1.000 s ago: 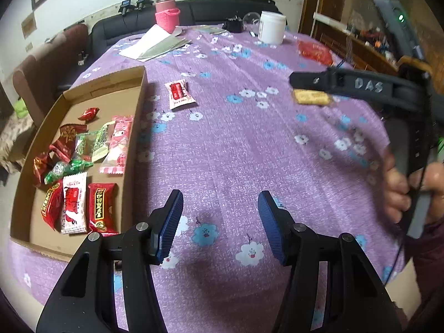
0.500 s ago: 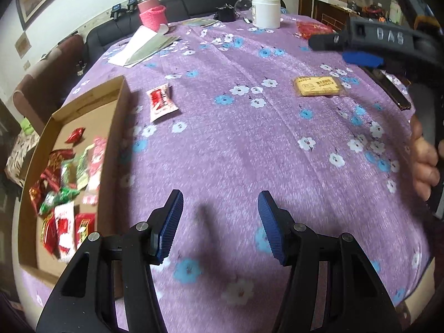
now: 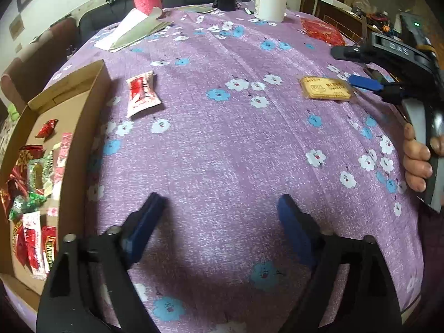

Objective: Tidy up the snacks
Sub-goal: 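Move both open tools back toward the yellow cake bar and white packet, then grasp yellow cake bar with right gripper while left grasps white-red packet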

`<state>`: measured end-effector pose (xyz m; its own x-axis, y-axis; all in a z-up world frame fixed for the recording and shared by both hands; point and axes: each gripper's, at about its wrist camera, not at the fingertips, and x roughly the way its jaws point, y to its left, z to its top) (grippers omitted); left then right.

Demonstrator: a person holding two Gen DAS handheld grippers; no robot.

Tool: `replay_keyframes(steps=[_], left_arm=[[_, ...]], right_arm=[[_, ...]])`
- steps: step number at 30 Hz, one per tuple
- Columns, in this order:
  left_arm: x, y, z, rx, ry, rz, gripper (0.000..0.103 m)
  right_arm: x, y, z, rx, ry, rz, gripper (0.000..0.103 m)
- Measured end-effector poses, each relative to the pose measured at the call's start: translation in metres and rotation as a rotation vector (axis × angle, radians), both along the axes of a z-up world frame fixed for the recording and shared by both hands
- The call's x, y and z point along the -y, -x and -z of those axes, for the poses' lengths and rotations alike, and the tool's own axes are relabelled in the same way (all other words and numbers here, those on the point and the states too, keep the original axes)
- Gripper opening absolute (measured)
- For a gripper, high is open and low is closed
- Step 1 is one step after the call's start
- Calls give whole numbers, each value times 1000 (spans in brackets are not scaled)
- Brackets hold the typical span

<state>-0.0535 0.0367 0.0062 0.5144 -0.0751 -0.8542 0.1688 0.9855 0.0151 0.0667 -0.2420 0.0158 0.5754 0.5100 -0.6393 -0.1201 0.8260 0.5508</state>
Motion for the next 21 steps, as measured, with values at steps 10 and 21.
replay_keyframes(steps=[10, 21], left_arm=[[5, 2, 3, -24, 4, 54, 103], [-36, -48, -38, 14, 151, -36, 95]], right_arm=[[-45, 8, 5, -28, -12, -226, 82], [-80, 27, 3, 49, 202, -233, 82]])
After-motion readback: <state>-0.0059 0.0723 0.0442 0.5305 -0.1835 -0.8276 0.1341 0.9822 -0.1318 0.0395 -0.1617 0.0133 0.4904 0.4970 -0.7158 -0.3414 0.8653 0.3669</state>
